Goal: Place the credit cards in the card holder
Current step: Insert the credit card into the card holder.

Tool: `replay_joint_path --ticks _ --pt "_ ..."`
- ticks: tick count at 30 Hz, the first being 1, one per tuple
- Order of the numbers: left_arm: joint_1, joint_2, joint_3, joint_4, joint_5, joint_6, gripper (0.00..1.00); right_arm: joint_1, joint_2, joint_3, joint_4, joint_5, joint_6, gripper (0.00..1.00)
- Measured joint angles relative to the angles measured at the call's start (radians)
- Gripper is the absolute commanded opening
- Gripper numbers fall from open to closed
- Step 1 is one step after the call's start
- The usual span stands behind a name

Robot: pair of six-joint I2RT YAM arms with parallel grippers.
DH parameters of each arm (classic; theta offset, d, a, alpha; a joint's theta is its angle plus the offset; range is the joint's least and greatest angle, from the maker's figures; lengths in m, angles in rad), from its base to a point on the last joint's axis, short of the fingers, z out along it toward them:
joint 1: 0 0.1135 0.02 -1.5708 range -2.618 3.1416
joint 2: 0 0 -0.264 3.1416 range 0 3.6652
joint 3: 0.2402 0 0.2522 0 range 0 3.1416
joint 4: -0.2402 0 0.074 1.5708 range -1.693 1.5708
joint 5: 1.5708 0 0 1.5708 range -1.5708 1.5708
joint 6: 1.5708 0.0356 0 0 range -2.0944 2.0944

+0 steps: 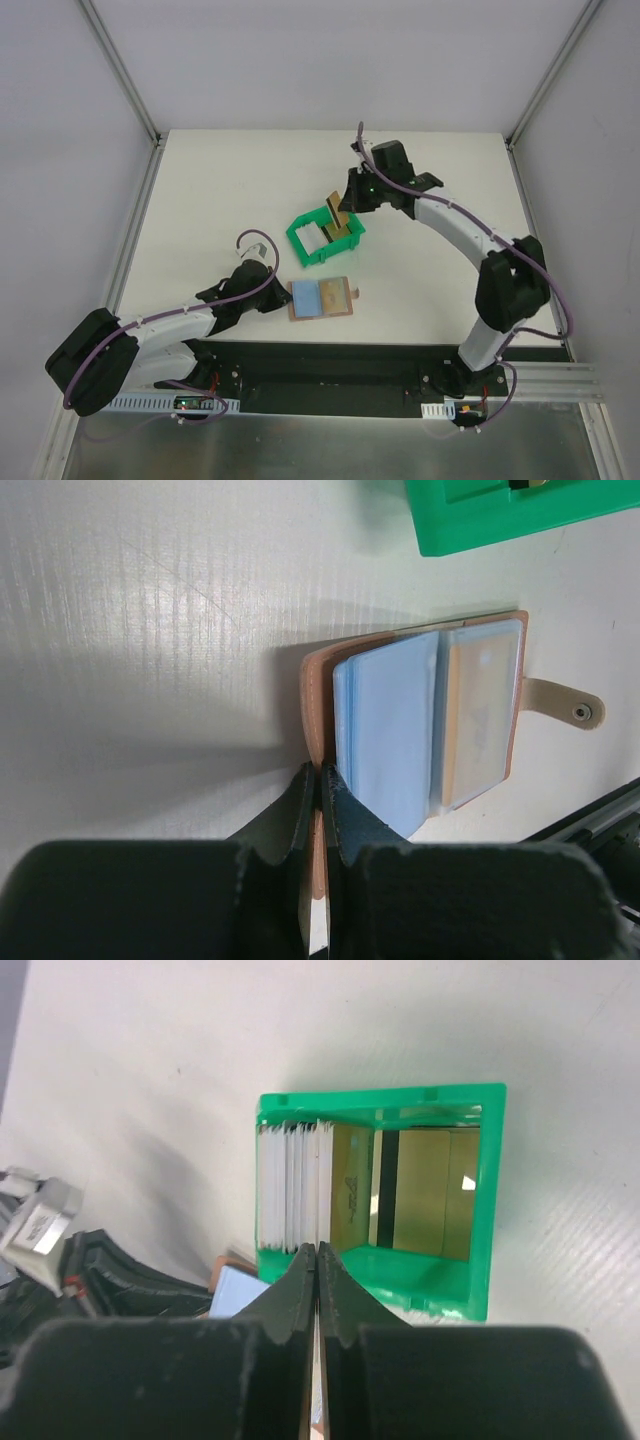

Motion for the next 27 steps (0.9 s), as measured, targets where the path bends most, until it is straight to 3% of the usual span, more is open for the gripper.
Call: replay_joint_path --ticks 3,11,18,27 --pt "0.000 0.000 -0.009 0.004 0.000 0.000 0.00 -0.003 -0.127 -0.099 0.061 0.000 0.038 0.00" --pt "0.000 0.008 -0.013 0.019 0.000 0.000 0.00 0.026 -0.445 -0.598 0.387 -0.026 0.287 0.00" --pt "0.000 0.023 -0.013 0.030 0.000 -0.012 0.00 0.189 -0.461 -0.903 0.605 -0.002 0.489 0.00" --pt "0.000 0.034 -0.013 0.038 0.000 -0.030 0.00 0.206 -0.286 -0.980 0.908 0.008 0.648 0.00"
